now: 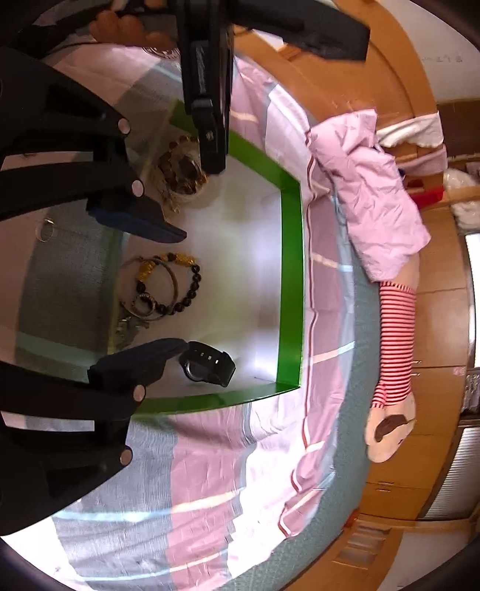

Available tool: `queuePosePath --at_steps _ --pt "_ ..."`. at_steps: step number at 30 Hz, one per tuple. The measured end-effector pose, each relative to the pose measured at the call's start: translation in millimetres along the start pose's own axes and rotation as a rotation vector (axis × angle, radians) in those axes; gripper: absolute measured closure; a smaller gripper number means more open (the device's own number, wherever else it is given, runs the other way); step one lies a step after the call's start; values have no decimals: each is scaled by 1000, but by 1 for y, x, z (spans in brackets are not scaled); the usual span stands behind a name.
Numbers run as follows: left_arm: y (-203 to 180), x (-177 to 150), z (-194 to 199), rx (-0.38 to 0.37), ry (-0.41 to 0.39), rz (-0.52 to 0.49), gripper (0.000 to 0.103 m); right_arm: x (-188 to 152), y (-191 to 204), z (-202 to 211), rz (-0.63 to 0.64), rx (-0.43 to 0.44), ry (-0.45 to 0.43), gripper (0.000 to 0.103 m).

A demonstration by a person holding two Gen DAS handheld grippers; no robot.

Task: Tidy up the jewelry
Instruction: 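Carry both rings over the green box and open both grippers, then grasp the thin black ring with the left gripper while the right grasps the silver stone ring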

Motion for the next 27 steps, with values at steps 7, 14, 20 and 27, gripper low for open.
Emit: queuePosePath --at_steps 7,14,20,27 --pt "-13 -55 20 49 65 -84 68 -64 32 -3 95 100 130 50" --pt "-5 -136 20 48 161 -74 67 -103 53 -44 157 75 249 59" --pt "-10 -163 10 45 205 -85 66 -112 51 -48 150 62 285 82" --pt "-19 -179 -2 87 240 -148 69 -120 39 -37 129 52 288 82"
Point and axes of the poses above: each gripper's, at about its wrist camera, not at the fingertips, and z roughly against the way its jaws point, y to its left, x to its top, the point moved 8 cm from there along -z, roughly the way its jaws point, and after that the axes turned 5 degrees about x, right-handed, at the moved point
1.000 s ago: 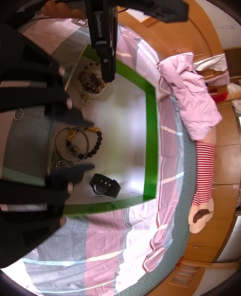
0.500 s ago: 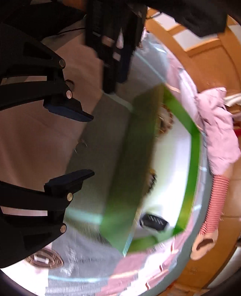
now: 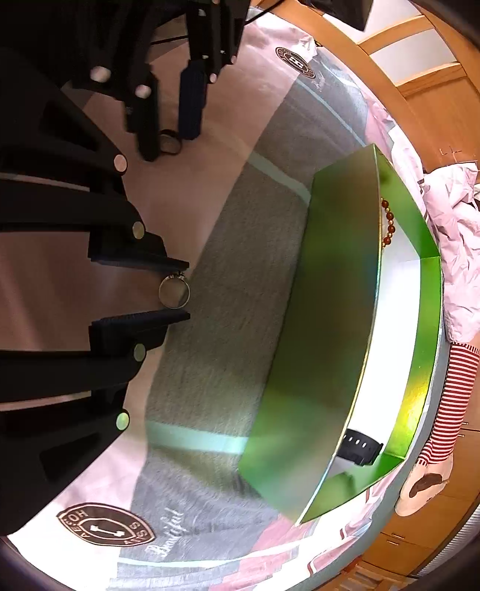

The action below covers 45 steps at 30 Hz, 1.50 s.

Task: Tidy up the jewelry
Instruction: 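Grasp the thin black ring with the left gripper while the right grasps the silver stone ring, then carry both rings over the green box and open both grippers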

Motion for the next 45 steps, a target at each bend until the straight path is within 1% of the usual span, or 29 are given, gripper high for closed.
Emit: queuePosePath --at_steps 2,4,6,8,10,17,21,27,34,45 --pt "2 0 -3 32 0 -6 79 -1 -2 1 -7 4 0 82" --pt "3 0 -2 58 -10 -12 83 -2 -4 2 -15 7 0 82" --pt "3 -1 -1 67 -18 -16 83 -2 -4 2 -18 4 -3 82" --pt "4 1 2 100 -35 -24 83 -1 -4 3 -17 -6 -6 82" --pt "6 3 4 111 -51 -23 83 0 -4 4 -20 -19 -16 82" --pt "8 9 17 105 -103 -10 83 3 -5 14 -39 -26 -40 82" --pt "10 10 19 110 -103 -9 84 5 -8 20 -50 -31 -53 82" --pt "13 13 22 99 -116 13 83 4 -6 19 -49 -32 -48 82" --pt "18 21 33 101 -162 23 83 7 -6 23 -46 -32 -61 82" --pt "14 22 27 115 -155 4 83 2 -11 17 -63 -31 -49 82"
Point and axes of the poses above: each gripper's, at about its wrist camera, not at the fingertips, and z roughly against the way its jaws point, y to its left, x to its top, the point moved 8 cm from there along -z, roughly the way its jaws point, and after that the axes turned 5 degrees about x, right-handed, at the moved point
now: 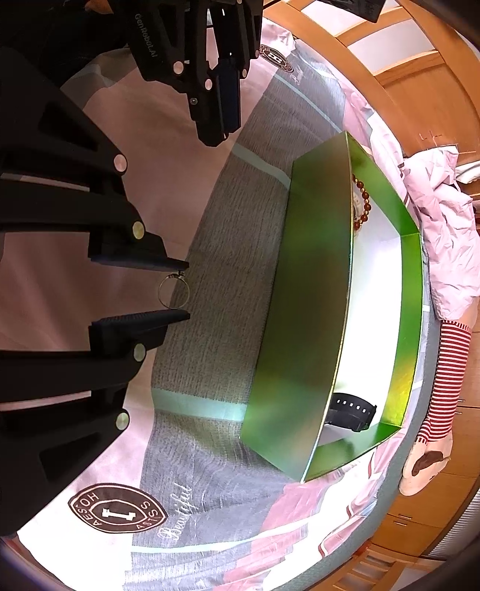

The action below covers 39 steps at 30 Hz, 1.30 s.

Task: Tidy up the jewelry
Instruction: 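Carry both rings over the green box and open both grippers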

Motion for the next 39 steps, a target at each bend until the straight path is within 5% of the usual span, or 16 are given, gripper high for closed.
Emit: queuePosePath --at_steps 7,14,29,39 --pt "-1 0 -3 6 9 -6 83 -1 -1 -2 -1 9 0 82" --pt "-1 12 8 0 -27 0 83 27 -1 29 -1 13 -91 82" --pt "-10 153 50 45 -298 -85 83 126 -34 57 29 -46 -222 82" --pt "28 153 3 66 -199 26 83 138 -35 22 10 -12 -170 82"
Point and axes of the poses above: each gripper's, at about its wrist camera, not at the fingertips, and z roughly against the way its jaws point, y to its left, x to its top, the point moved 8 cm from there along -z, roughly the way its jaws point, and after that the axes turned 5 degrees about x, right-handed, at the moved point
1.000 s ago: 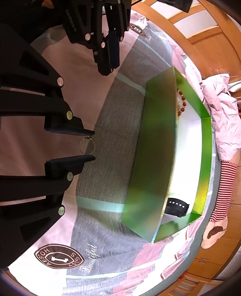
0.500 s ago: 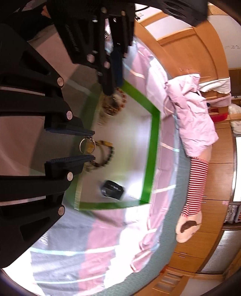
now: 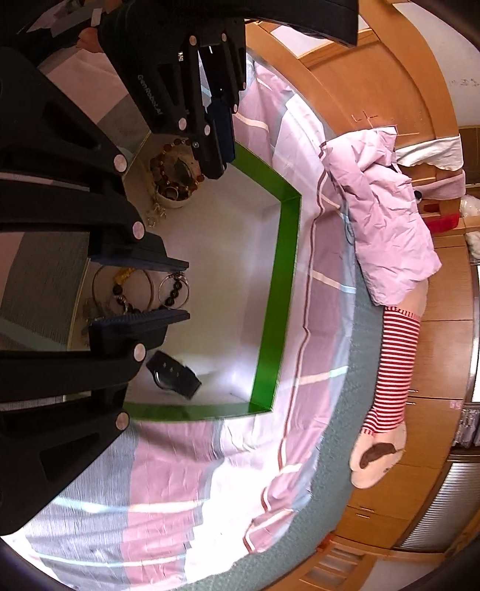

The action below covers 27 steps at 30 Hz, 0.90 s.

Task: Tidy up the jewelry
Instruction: 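Carry both rings over the green box and open both grippers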

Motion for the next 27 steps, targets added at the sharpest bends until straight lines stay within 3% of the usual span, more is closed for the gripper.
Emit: queuePosePath --at_steps 12,27 --pt "5 -2 9 -13 -13 13 83 -1 -3 -3 -52 -22 23 82" --pt "-12 -3 13 -39 -24 6 83 6 10 11 -2 -26 2 82"
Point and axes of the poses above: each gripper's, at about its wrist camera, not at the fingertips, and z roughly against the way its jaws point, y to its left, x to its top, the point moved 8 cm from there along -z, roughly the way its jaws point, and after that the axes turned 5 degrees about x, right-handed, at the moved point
